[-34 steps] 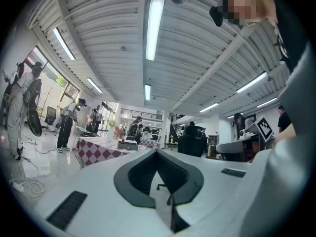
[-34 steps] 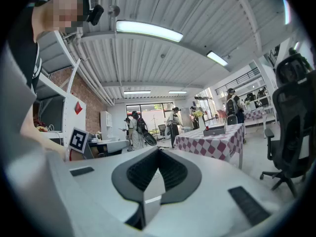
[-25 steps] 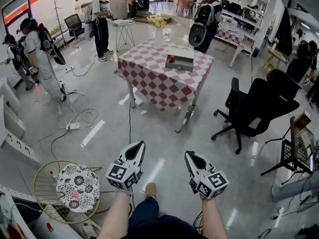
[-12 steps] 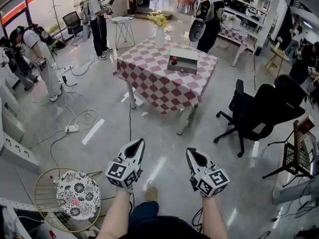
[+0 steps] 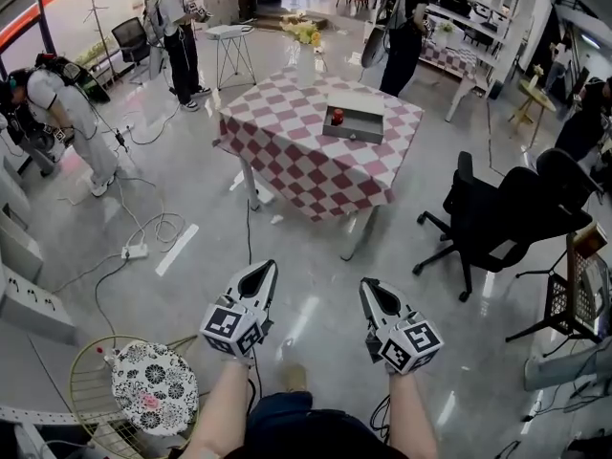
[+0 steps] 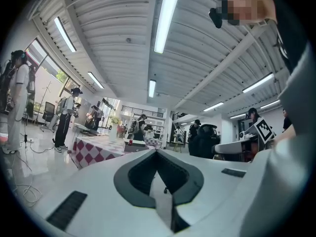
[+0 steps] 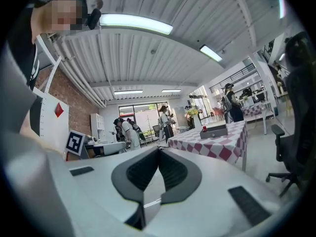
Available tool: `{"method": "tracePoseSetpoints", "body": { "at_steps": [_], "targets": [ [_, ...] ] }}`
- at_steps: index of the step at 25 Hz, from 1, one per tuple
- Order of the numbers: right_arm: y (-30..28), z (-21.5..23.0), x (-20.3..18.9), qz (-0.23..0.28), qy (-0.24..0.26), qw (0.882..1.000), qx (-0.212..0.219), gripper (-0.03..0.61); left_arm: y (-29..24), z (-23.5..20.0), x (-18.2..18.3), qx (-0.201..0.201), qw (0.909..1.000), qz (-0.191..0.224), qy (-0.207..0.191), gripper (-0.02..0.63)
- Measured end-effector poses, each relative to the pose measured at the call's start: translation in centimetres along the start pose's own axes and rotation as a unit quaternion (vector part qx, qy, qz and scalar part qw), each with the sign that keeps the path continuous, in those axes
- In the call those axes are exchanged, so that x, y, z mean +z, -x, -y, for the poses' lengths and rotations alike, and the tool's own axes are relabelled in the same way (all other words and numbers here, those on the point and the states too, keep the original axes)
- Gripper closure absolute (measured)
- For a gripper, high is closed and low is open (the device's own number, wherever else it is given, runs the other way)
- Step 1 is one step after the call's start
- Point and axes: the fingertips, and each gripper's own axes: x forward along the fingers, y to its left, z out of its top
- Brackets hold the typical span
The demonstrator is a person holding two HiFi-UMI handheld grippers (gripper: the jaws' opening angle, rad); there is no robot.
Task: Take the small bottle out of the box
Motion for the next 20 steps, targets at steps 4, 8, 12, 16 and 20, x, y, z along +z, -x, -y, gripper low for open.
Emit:
{"method": "tracePoseSetpoints", "body": {
  "at_steps": [4,8,12,16,20],
  "targets": [
    [-2.2,0.5,0.0,0.003,-0.007,1.000,-0.002,0.575,-1.3,-1.8,0.1,-0.006,1.0000,-0.002,-0.002,0.612],
    [-4.0,0.9,-0.2,0.005,-0.006,1.000,-0.006,0.575,-2.2,-3.4,0.1,-0.010,0.9999,-0.002,-0.003,0.612],
    [-5.1,1.1,-0.1,0.006,-0.002,1.000,-0.011,0.575,-2.9,-4.5,0.3,-0.013,0.9999,0.000,-0.005,0.612],
    [-5.5,1.5,0.5,0.015,0.025,0.999,-0.027,0.575,-3.4,-5.0,0.3,-0.015,0.9999,0.001,-0.007,0.612],
    [-5.6,2.3,1.2,0.030,0.051,0.997,-0.052,0.575,-3.9,-5.2,0.3,-0.019,0.9998,0.000,-0.009,0.612]
  ]
}}
